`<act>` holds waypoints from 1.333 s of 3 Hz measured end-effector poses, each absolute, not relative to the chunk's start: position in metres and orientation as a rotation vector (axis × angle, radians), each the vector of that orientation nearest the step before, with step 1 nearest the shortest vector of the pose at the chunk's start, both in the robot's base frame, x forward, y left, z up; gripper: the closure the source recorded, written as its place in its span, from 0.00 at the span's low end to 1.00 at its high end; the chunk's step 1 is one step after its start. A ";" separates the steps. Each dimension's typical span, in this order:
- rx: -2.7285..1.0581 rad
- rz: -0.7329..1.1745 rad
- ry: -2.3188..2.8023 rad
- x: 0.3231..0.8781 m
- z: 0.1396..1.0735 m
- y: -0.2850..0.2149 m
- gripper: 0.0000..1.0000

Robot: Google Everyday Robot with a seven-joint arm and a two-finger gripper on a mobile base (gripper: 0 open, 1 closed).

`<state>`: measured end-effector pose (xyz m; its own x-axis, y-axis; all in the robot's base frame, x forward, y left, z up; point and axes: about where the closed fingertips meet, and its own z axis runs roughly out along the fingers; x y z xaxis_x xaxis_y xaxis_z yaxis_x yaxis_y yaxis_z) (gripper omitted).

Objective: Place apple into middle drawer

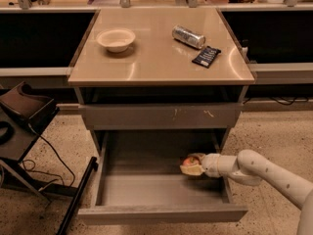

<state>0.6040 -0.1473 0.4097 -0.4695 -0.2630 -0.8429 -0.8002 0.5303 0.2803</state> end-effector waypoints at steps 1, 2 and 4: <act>-0.869 0.876 2.038 0.596 0.388 -0.150 1.00; -0.870 0.875 2.044 0.594 0.385 -0.151 0.86; -0.870 0.875 2.044 0.594 0.385 -0.151 0.40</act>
Offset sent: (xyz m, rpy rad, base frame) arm -0.0070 -0.0026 -0.0178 -0.0221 0.0264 0.0006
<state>0.5942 -0.1509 0.3851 -0.4995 -0.2887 -0.8168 -0.7902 0.5382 0.2930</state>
